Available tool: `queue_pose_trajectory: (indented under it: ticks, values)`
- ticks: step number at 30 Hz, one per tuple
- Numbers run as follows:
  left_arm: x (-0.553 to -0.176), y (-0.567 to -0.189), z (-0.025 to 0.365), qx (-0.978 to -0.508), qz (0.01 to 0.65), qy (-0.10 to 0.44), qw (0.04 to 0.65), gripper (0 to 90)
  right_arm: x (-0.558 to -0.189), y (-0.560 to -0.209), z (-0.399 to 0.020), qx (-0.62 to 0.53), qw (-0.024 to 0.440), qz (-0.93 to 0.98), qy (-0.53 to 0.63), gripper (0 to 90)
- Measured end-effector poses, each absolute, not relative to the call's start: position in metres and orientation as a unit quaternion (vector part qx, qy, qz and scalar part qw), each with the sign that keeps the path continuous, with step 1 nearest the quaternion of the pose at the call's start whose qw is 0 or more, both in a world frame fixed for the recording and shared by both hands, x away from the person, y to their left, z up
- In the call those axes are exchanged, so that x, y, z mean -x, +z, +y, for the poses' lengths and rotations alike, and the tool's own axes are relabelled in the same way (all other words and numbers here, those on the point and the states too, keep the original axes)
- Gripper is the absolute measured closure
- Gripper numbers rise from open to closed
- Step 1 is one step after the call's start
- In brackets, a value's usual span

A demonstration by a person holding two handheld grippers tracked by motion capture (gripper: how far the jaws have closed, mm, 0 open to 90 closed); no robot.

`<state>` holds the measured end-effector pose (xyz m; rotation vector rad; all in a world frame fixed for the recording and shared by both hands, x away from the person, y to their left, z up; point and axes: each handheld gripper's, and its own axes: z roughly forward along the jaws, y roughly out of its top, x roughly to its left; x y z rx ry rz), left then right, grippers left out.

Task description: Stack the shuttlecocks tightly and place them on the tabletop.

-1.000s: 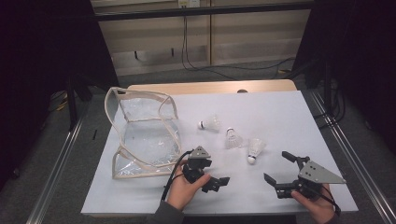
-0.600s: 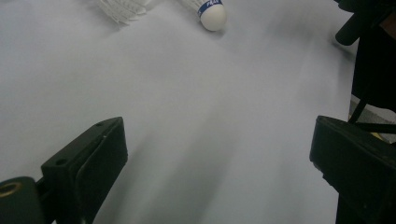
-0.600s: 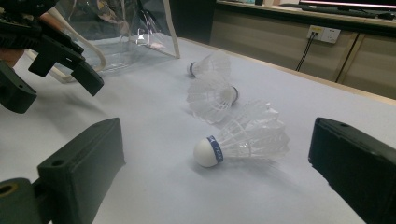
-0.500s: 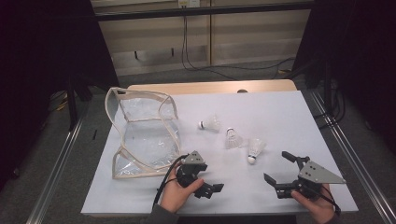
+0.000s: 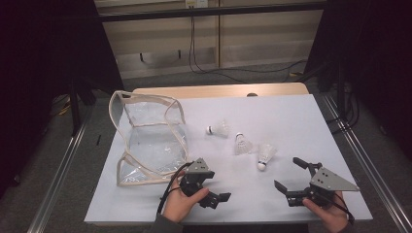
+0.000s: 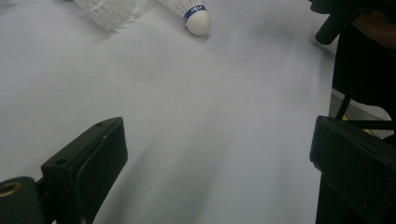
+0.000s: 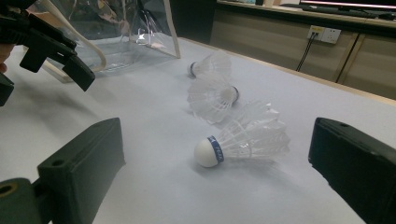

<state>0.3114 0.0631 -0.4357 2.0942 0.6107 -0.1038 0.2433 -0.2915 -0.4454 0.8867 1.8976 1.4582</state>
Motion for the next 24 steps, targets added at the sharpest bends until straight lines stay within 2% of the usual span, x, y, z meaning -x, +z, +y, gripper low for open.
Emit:
queue_pose_trajectory:
  ticks: [24]
  values:
    - [-0.306, -0.433, 0.075, -0.856, 0.231, -0.026, 0.461, 4.2, -0.243, -0.445, -0.291, -0.332, 0.29, 0.712, 0.547, 2.8]
